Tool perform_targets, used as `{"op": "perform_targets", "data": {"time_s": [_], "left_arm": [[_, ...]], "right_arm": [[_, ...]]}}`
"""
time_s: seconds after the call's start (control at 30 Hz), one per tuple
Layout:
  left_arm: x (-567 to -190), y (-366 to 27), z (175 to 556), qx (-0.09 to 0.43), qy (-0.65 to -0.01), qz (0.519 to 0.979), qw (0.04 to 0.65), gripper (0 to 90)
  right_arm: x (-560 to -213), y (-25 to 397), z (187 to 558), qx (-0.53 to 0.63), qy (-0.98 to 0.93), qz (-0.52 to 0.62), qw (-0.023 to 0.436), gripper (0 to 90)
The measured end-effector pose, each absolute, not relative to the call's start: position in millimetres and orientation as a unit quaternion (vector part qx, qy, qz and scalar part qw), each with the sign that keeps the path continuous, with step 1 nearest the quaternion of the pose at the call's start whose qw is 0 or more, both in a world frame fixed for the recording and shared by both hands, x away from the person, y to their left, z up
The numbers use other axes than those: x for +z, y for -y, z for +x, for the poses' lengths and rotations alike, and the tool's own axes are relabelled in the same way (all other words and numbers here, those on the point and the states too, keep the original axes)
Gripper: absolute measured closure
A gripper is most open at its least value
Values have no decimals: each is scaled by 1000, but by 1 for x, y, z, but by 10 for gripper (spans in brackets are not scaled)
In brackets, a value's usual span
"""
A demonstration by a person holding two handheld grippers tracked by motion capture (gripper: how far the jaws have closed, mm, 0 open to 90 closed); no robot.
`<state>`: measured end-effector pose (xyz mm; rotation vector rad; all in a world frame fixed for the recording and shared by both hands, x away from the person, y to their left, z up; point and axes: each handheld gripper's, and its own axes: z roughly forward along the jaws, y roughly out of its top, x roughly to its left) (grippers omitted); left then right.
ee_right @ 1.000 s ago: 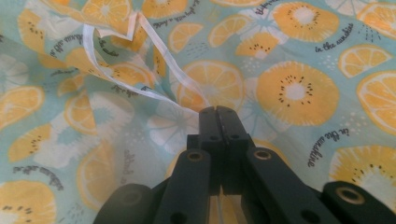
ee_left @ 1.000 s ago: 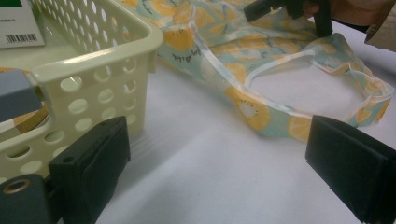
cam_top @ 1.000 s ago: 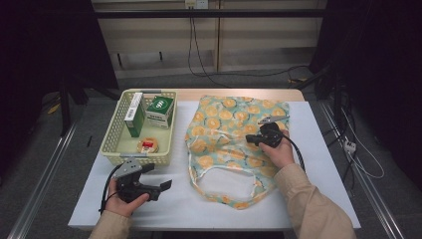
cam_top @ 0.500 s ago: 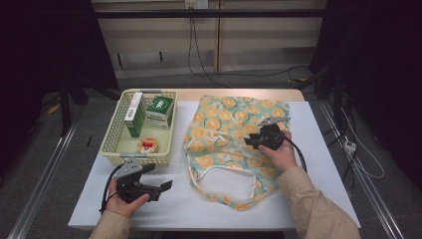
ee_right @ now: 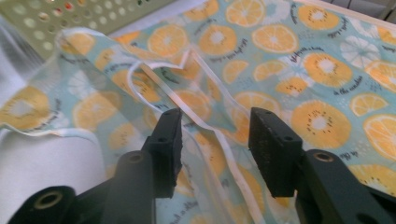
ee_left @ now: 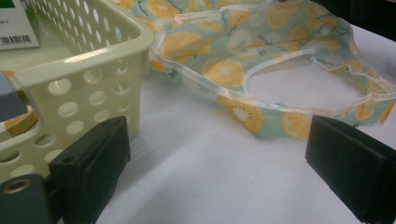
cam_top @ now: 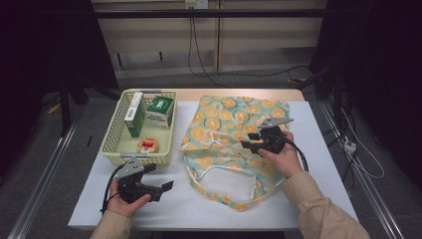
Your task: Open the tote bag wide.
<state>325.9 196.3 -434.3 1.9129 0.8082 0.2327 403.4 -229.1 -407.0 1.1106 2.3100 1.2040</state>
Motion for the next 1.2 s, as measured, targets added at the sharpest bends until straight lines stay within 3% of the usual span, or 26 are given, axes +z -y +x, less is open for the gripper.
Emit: {"op": "perform_targets", "data": {"time_s": [0.13,0.27,0.33,0.4,0.47,0.63,0.83,1.2], "left_arm": [[-435,-197,326,98,-334,792,501,66],[-435,-197,326,97,-335,792,501,66],[-434,-196,326,98,-333,792,502,66],[-434,-196,326,97,-331,793,502,66],[-434,-195,326,97,-333,792,502,65],[-434,-195,326,97,-331,793,501,66],[-435,-193,327,94,-327,797,498,66],[-435,-194,328,93,-327,798,499,65]], "right_arm": [[-403,225,398,426,-809,374,154,588],[-401,217,391,437,-813,357,146,694],[-401,214,388,443,-815,347,137,812],[-402,212,386,453,-818,335,117,875],[-405,208,384,445,-825,332,106,885],[-422,202,385,416,-840,330,111,794],[-444,207,400,385,-840,353,147,610],[-462,213,407,375,-834,376,151,503]]}}
